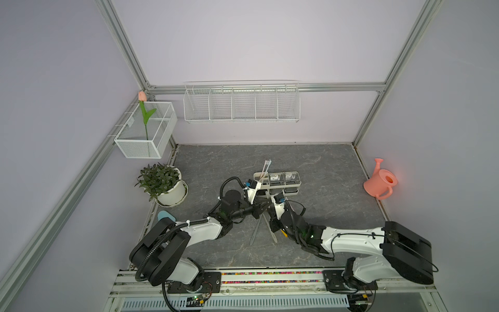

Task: Place the toothbrush into the toothbrush holder
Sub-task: Pick up the toothbrush from the center of the board.

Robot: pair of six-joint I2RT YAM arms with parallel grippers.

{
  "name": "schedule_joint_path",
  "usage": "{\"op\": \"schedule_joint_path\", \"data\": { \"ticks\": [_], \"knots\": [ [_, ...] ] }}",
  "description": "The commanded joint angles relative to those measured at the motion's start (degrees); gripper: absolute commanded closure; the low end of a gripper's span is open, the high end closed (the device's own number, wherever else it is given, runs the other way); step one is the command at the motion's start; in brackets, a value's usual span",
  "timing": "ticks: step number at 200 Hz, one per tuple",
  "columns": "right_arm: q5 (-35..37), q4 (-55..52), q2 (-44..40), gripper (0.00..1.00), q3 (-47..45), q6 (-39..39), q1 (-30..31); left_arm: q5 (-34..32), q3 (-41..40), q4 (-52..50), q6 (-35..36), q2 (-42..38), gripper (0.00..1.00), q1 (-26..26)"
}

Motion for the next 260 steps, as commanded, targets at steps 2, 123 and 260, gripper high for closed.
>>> {"op": "schedule_joint_path", "data": {
  "ticks": [2,123,260],
  "knots": [
    [-1.1,3.4,0.2,0.85,-0.6,0.7,0.0,-2.7,0.5,-1.5,0.9,-0.6,1.00,0.5],
    [3.4,-3.7,-12.7,0.17,-7.9,5.0,-0.1,-4.4,0.5,-3.8,2.5,-2.7,1.00,0.5],
    [6.4,-51.7,-43.6,0.10,2.6,-2.7,-16.9,-16.0,13.2,-20.9,8.3,-11.7,1.00,0.5]
  ]
}}
